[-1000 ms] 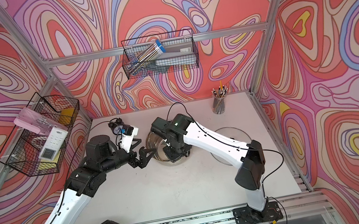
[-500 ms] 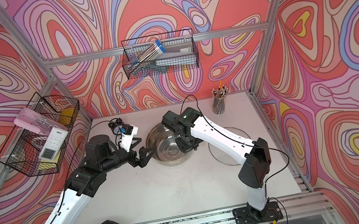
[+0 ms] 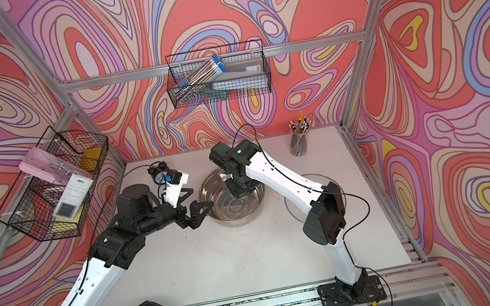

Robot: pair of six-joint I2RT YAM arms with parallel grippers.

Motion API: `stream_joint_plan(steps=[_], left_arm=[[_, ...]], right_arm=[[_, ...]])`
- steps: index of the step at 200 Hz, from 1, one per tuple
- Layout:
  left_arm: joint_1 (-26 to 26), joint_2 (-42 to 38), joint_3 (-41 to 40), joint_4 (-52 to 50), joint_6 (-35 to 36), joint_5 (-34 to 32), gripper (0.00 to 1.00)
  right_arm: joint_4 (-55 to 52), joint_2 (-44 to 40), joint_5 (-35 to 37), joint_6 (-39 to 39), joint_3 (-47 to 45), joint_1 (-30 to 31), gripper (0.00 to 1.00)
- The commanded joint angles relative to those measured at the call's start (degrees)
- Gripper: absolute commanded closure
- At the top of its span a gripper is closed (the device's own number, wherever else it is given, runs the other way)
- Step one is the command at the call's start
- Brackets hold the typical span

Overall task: Stir the soup with a spoon
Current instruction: Stir the soup in the pan with a stick.

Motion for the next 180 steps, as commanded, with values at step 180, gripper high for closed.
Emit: stream_joint_plan(steps=[180], left_arm=[[-0.3, 0.0, -0.9, 1.7, -1.2, 2.5, 0.01]], right_arm=[[1.6, -15.2, 1.7, 2.0, -18.9, 0.4, 1.0]])
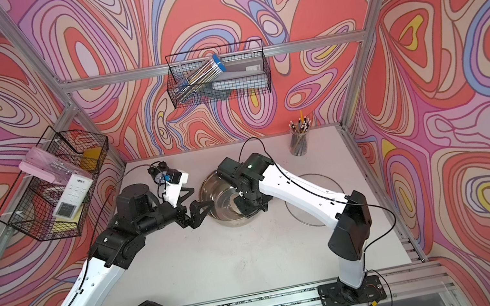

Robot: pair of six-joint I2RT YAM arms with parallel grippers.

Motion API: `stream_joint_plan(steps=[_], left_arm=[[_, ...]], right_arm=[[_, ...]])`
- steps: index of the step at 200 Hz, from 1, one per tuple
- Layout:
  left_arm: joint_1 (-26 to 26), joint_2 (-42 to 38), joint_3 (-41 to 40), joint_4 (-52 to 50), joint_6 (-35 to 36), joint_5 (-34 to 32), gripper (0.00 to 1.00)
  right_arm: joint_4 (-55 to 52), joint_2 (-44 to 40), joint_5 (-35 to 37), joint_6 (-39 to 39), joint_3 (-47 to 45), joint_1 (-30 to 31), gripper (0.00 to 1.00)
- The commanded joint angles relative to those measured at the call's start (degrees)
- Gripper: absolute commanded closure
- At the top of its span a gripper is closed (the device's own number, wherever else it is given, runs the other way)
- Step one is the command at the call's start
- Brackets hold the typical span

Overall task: Stir the soup with a spoon
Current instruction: Stir the soup in the pan with a stick.

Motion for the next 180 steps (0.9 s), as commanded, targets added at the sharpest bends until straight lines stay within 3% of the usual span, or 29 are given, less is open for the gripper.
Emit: stream_joint_plan(steps=[1, 58, 109, 143, 180], left_arm=[[-0.3, -0.1, -0.8, 0.9, -0.4, 1.1, 0.01], [-0.3, 0.0, -0.8, 1.0, -0.2, 1.0, 0.01], [-0.3, -0.2, -1.1, 0.9, -0.3, 1.1, 0.01], [-0.3, -0.7, -1.5, 0.7, -0.2, 1.3, 0.01], [-0.4, -1.5, -1.9, 0.5, -0.2, 1.5, 0.01]], right_arm=[[1.7, -1.0, 3.6, 1.0, 0.2, -2.8, 1.0], [3.7, 7.5, 5.5, -1.5, 10.9, -4.0, 1.0], [4.2, 14.5, -1.7, -2.3, 21.1, -3.2, 1.0], [3.5, 14.8, -3.3, -2.5, 21.0, -0.2, 1.0], [3.8, 11.0, -3.5, -1.3, 15.0, 3.1, 1.0]])
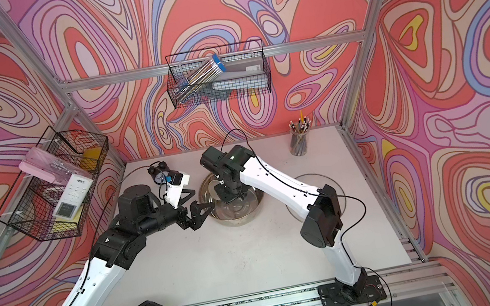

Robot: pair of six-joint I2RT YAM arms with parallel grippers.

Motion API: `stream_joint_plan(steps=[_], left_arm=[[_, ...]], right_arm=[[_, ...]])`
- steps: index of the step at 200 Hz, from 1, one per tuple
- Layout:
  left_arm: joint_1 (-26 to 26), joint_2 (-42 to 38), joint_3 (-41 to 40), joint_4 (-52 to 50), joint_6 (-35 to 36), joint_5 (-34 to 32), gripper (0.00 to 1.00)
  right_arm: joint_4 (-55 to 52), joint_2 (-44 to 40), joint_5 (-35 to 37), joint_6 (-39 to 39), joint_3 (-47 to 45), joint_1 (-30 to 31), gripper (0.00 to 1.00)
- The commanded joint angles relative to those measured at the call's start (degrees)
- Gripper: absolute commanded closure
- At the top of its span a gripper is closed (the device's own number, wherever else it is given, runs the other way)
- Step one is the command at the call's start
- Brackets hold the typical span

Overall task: Stir the soup with a spoon
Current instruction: Stir the soup in the pan with a stick.

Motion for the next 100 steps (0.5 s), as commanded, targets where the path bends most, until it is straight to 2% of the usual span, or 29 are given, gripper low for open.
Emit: stream_joint_plan(steps=[1, 43, 100], left_arm=[[-0.4, -1.5, -0.9, 0.4, -0.2, 1.1, 0.01], [-0.3, -2.3, -1.7, 0.3, -0.4, 1.4, 0.01], [-0.4, -2.3, -2.0, 0.7, -0.6, 2.2, 0.01]], right_arm=[[0.4, -3.6, -0.8, 0.7, -3.4, 1.7, 1.0], [1.1, -11.4, 0.5, 4.3, -13.1, 2.5, 1.0], [-2.3, -17.1, 9.1, 9.2, -21.1, 1.8, 1.0]])
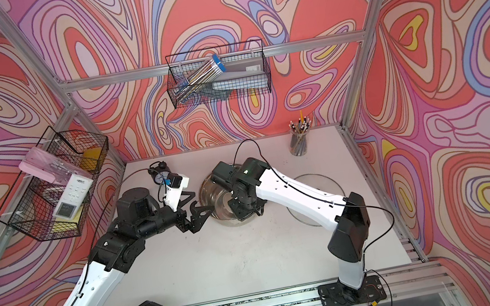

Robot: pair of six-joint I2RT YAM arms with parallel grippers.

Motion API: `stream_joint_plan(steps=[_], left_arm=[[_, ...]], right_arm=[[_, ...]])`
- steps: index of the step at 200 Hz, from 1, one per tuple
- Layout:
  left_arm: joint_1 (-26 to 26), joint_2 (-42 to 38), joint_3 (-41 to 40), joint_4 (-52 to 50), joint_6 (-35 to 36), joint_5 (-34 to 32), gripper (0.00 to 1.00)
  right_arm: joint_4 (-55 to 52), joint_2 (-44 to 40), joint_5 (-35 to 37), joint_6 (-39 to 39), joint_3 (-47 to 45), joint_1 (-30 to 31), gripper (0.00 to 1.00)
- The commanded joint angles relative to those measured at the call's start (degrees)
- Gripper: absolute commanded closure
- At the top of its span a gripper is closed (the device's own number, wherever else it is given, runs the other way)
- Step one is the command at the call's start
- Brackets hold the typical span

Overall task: Stir the soup with a spoon
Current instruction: Stir the soup in the pan with a stick.

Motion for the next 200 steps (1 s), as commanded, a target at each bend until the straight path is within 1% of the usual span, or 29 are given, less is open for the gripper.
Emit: stream_joint_plan(steps=[1, 26, 55, 58, 86, 110, 127, 156, 200], left_arm=[[-0.4, -0.6, -0.6, 0.7, -0.6, 1.2, 0.01], [-0.4, -0.5, -0.6, 0.9, -0.8, 1.3, 0.01], [-0.4, -0.4, -0.4, 1.0, -1.0, 1.2, 0.01], [-0.4, -0.4, -0.4, 1.0, -1.1, 1.3, 0.01], [-0.4, -0.6, -0.3, 0.8, -1.0, 1.2, 0.01], [-0.4, -0.7, -0.3, 0.5, -0.8, 1.1, 0.01], [-0.3, -0.7, -0.4, 0.3, -0.8, 1.2, 0.01], [-0.4, -1.0, -0.4, -0.1, -0.5, 1.1, 0.01], [-0.4, -1.5, -1.0, -0.3, -0.4, 1.1, 0.01]], right_arm=[[-1.4, -2.1, 5.4, 3.3, -2.3, -0.8, 1.0], [-0.9, -2.4, 7.1, 4.1, -2.5, -3.4, 1.0], [-0.3, -1.0, 8.6, 2.9, 1.5, -5.4, 1.0], [-0.2, 0.5, 8.7, 2.8, 2.1, -5.6, 1.0], [0.1, 5.1, 8.8, 1.1, 7.9, -6.2, 1.0], [0.2, 9.5, 6.7, -0.3, 13.6, -6.3, 1.0], [0.7, 12.1, 3.7, -1.1, 16.7, -6.1, 1.0], [0.8, 14.4, 1.2, -1.6, 20.0, -4.4, 1.0], [1.4, 13.4, -1.1, -1.7, 17.4, 0.0, 1.0]])
